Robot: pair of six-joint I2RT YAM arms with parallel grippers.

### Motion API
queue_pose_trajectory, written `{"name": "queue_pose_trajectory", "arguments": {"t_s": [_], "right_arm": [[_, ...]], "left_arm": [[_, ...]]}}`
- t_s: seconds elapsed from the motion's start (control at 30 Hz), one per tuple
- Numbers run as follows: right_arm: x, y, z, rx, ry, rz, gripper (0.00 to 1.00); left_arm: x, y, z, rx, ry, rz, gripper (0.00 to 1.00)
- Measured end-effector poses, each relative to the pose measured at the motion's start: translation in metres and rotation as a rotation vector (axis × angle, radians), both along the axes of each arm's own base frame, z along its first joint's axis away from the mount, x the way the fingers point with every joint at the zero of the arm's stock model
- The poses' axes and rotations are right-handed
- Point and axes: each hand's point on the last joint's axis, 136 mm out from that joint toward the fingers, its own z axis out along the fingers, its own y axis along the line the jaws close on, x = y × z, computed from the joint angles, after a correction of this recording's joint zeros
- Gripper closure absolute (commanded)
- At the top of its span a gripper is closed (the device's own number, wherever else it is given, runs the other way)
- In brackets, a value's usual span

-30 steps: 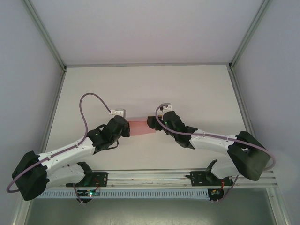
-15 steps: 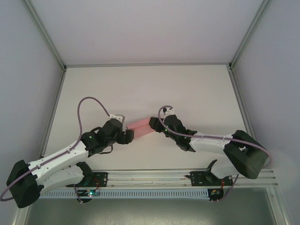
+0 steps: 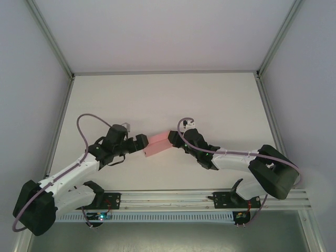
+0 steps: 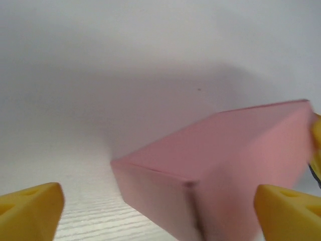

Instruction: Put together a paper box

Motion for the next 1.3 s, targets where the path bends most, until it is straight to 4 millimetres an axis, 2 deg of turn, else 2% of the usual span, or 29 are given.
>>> {"name": "queue_pose_trajectory", "arguments": {"t_s": [0.1, 0.17, 0.27, 0.33, 0.37, 0.43, 0.47, 0.6, 0.8, 0.83, 0.87, 0.93, 0.97, 1.03, 1.07, 1.1, 1.13, 1.17, 1.3], "right_arm": [[0.0, 0.0, -0.001, -0.001, 0.0, -0.001, 0.79], [0.001, 0.001, -0.001, 0.004, 0.0, -0.002, 0.8], [0.002, 0.003, -0.001, 0.009, -0.003, 0.002, 0.83], [0.001, 0.004, -0.001, 0.015, -0.004, 0.008, 0.84], [0.001, 0.005, -0.001, 0.018, -0.004, 0.011, 0.85], [0.002, 0.005, -0.001, 0.024, -0.005, 0.013, 0.88], [0.002, 0.005, -0.001, 0.027, -0.006, 0.016, 0.88], [0.004, 0.002, -0.001, 0.039, -0.011, 0.011, 0.93], [0.011, -0.005, 0.001, 0.057, -0.025, -0.006, 0.93], [0.011, -0.005, 0.001, 0.057, -0.026, -0.001, 0.92], [0.012, -0.005, 0.001, 0.056, -0.027, 0.002, 0.9], [0.014, -0.004, 0.003, 0.049, -0.03, 0.017, 0.87], [0.014, -0.002, 0.004, 0.044, -0.029, 0.026, 0.83], [0.017, 0.001, 0.004, 0.026, -0.022, 0.049, 0.79], [0.017, 0.003, 0.004, 0.019, -0.017, 0.06, 0.73], [0.019, 0.004, 0.005, 0.012, -0.011, 0.068, 0.69], [0.019, 0.005, 0.005, -0.001, -0.006, 0.078, 0.69], [0.021, 0.005, 0.005, -0.009, -0.003, 0.084, 0.66], [0.03, 0.001, 0.008, -0.039, 0.002, 0.088, 0.39]], "left_arm": [[-0.001, -0.007, 0.002, -0.111, -0.021, -0.008, 0.23], [-0.004, -0.009, 0.004, -0.137, -0.03, -0.022, 0.26], [-0.008, -0.01, 0.004, -0.166, -0.06, -0.032, 0.36], [-0.009, -0.01, 0.004, -0.193, -0.085, -0.03, 0.5], [-0.009, -0.011, 0.005, -0.208, -0.096, -0.032, 0.53], [-0.008, -0.015, 0.007, -0.234, -0.12, -0.042, 0.66], [-0.007, -0.015, 0.007, -0.236, -0.124, -0.042, 0.68], [0.001, -0.015, 0.007, -0.237, -0.145, -0.034, 1.0], [0.013, -0.018, 0.014, -0.219, -0.173, -0.044, 1.0], [0.013, -0.018, 0.015, -0.213, -0.176, -0.049, 0.9], [0.013, -0.018, 0.016, -0.205, -0.179, -0.054, 0.71], [0.011, -0.017, 0.016, -0.187, -0.177, -0.066, 0.64], [0.009, -0.017, 0.015, -0.175, -0.173, -0.077, 0.55], [0.007, -0.016, 0.014, -0.151, -0.155, -0.088, 0.27], [0.006, -0.015, 0.013, -0.137, -0.146, -0.096, 0.17], [0.005, -0.015, 0.014, -0.123, -0.139, -0.104, 0.12], [0.006, -0.015, 0.016, -0.113, -0.133, -0.106, 0.04], [0.008, -0.015, 0.019, -0.099, -0.137, -0.109, 0.0], [0.019, -0.015, 0.042, -0.06, -0.18, -0.124, 0.0]]}}
